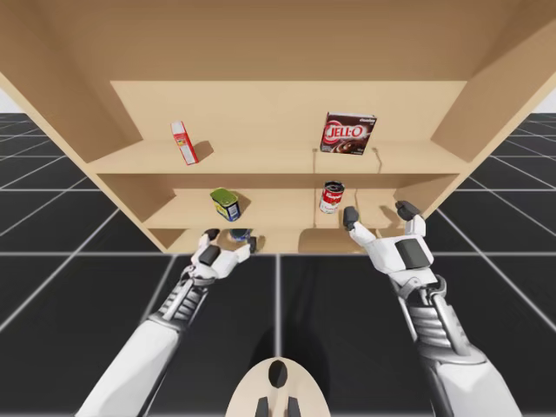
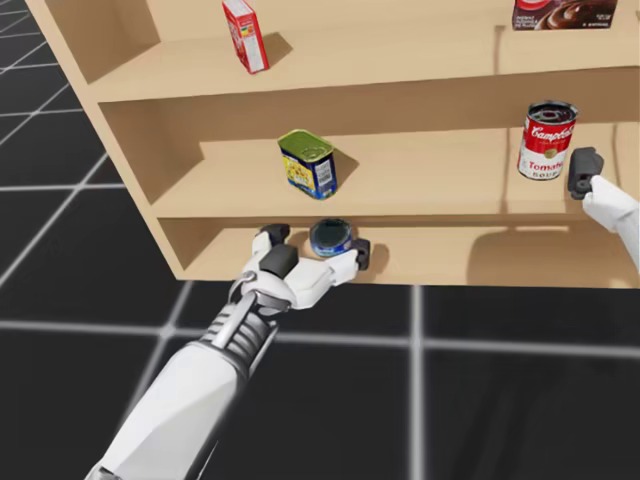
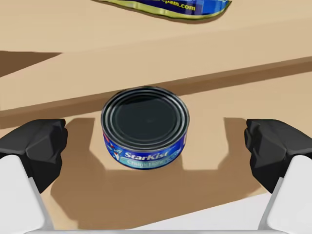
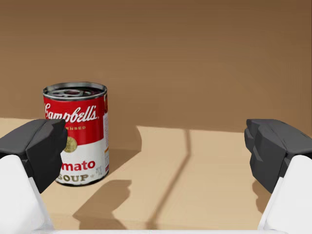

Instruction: Retrieve the tuna can from the shelves.

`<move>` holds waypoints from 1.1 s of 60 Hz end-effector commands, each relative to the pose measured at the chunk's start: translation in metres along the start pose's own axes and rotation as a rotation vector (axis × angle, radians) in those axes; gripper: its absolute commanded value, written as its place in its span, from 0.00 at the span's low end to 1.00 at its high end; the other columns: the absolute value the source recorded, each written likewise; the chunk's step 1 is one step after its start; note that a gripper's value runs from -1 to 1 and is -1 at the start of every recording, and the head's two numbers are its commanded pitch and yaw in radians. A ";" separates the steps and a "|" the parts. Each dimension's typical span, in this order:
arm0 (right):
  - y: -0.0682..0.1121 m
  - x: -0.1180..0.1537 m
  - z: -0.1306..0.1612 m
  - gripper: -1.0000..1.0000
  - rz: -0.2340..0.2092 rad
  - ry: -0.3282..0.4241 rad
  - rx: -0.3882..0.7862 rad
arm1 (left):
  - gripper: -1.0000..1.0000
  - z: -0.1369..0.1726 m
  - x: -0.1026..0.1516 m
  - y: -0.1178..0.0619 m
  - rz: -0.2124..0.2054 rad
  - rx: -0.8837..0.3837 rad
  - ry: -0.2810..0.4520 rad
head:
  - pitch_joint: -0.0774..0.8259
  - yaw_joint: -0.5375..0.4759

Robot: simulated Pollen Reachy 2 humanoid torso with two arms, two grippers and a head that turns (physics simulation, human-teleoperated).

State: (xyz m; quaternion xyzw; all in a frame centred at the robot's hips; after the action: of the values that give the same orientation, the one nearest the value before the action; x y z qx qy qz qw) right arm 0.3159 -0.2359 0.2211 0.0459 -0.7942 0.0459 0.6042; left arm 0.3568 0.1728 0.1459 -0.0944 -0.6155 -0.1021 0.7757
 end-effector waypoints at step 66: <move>0.001 0.002 0.001 0.00 -0.030 -0.003 0.002 | 1.00 -0.024 -0.012 -0.035 0.115 -0.072 0.015 | 0.75 0.73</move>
State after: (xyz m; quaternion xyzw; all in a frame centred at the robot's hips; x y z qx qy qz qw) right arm 0.3147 -0.2358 0.2234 0.0551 -0.7942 0.0421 0.6037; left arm 0.3839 0.1676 0.1246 -0.1086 -0.5959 -0.0920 0.7904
